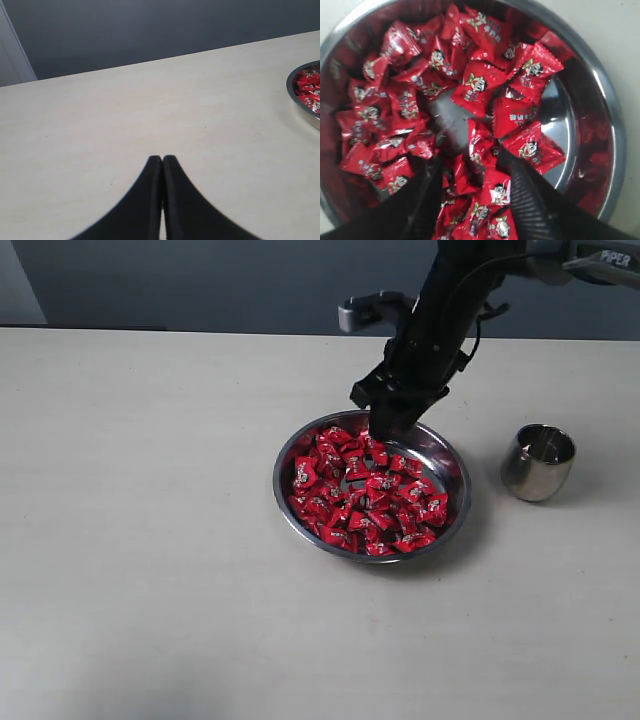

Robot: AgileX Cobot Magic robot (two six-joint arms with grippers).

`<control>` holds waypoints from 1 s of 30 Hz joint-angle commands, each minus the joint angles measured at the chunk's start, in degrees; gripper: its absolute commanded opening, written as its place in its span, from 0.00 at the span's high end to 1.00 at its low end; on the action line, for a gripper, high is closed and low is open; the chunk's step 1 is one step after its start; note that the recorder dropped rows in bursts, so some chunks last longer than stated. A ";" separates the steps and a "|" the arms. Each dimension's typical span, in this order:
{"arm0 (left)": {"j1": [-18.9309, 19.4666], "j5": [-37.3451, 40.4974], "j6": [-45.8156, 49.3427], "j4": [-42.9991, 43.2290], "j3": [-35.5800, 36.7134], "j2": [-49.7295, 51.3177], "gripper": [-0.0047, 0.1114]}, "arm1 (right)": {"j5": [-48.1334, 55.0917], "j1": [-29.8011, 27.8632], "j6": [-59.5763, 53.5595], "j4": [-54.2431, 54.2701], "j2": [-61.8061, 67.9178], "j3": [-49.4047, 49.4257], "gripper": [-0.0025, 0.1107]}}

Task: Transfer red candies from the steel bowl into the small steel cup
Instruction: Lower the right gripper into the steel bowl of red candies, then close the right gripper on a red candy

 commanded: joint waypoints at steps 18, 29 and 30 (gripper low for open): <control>-0.60 -0.20 -0.32 -0.02 -0.06 -0.25 0.96 | 0.05 0.45 6.76 -7.87 5.58 -0.26 0.64; -0.60 -0.20 -0.32 -0.02 -0.06 -0.25 0.96 | -3.11 0.45 6.99 -8.94 7.85 -0.26 0.64; -0.60 -0.20 -0.32 -0.02 -0.06 -0.25 0.96 | -3.53 0.45 6.99 -8.94 7.85 -0.26 0.64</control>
